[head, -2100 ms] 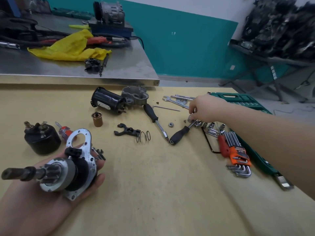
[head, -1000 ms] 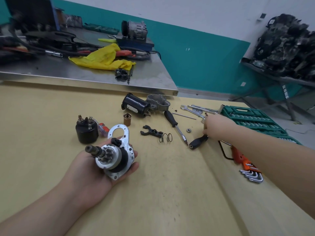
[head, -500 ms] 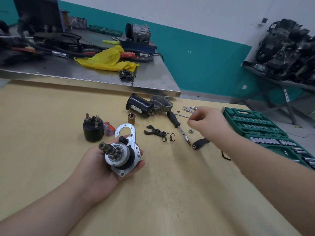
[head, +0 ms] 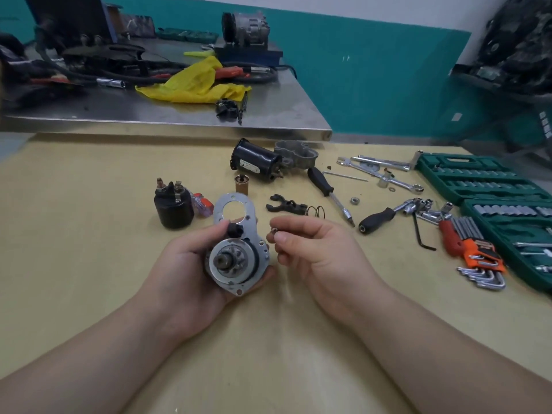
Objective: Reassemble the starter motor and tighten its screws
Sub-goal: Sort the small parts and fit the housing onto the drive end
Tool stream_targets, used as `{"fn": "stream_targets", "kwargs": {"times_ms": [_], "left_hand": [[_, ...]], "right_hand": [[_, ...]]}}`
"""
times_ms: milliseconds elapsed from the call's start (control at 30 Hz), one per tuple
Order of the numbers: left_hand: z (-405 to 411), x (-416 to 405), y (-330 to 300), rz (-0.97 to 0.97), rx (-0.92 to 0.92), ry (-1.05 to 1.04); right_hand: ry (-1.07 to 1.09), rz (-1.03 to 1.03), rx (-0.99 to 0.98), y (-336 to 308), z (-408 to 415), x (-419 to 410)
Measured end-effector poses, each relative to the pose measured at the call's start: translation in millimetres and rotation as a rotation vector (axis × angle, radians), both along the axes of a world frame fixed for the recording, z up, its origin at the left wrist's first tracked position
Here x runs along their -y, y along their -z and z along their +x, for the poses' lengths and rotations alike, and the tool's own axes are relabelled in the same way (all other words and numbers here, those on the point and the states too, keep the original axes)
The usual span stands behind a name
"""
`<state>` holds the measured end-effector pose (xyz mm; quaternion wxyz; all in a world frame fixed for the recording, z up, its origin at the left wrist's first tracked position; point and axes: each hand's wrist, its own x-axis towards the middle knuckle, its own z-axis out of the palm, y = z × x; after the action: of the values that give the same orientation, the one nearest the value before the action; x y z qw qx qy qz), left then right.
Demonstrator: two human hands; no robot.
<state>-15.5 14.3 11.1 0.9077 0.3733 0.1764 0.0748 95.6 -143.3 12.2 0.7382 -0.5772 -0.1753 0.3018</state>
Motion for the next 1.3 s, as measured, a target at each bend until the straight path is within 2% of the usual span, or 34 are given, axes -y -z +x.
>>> {"fn": "stream_targets", "kwargs": {"times_ms": [167,333,1000,1300], "left_hand": [[-4.6,6.5,3.8,-0.009,-0.008,0.064],[-4.5,7.9,2.4,0.001,-0.015,0.070],[-3.5,7.7,2.1,-0.015,-0.096,0.062],[-2.3,8.5,2.3,-0.026,-0.110,0.087]], "right_hand": [[-0.096,0.128,-0.154,-2.4,2.9,3.4],[-0.133,0.167,-0.264,-2.7,4.0,4.4],[-0.046,0.064,-0.291,-0.6,3.3,0.2],[-0.063,0.114,-0.308,-4.7,2.4,0.9]]}}
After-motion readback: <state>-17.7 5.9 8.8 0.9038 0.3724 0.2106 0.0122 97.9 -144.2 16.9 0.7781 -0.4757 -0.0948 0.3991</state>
